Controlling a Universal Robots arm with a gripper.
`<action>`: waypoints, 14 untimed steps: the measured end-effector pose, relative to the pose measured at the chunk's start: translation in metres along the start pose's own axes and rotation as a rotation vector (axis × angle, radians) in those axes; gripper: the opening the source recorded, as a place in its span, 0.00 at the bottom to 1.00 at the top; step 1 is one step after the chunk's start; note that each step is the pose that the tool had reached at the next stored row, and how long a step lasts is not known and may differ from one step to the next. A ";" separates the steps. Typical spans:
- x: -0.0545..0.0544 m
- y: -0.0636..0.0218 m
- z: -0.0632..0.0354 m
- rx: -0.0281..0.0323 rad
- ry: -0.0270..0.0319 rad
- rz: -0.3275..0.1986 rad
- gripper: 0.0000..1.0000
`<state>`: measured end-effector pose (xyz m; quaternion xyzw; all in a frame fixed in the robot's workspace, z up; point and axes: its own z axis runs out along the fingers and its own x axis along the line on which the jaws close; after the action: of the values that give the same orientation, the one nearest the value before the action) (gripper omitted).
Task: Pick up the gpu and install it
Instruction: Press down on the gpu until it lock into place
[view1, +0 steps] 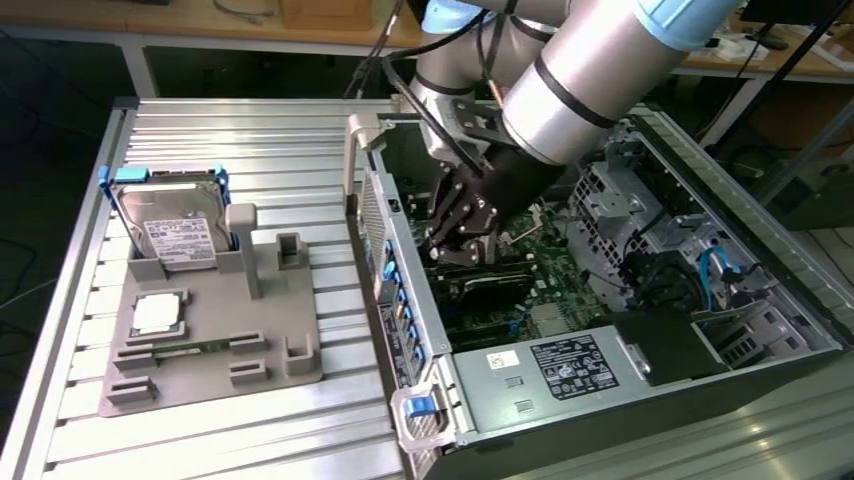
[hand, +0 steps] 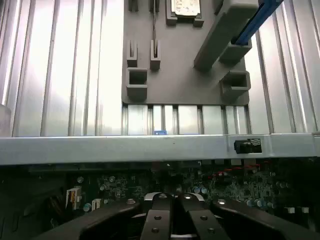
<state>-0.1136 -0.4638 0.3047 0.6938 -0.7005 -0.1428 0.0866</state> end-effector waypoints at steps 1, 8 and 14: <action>0.001 -0.0031 0.0091 -0.0257 0.0003 0.002 0.11; -0.004 -0.0092 -0.0020 0.0263 0.0091 0.003 0.11; -0.005 -0.0099 -0.0018 0.0810 0.0100 -0.001 0.11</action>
<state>-0.1035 -0.4584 0.3037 0.6979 -0.7049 -0.1109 0.0619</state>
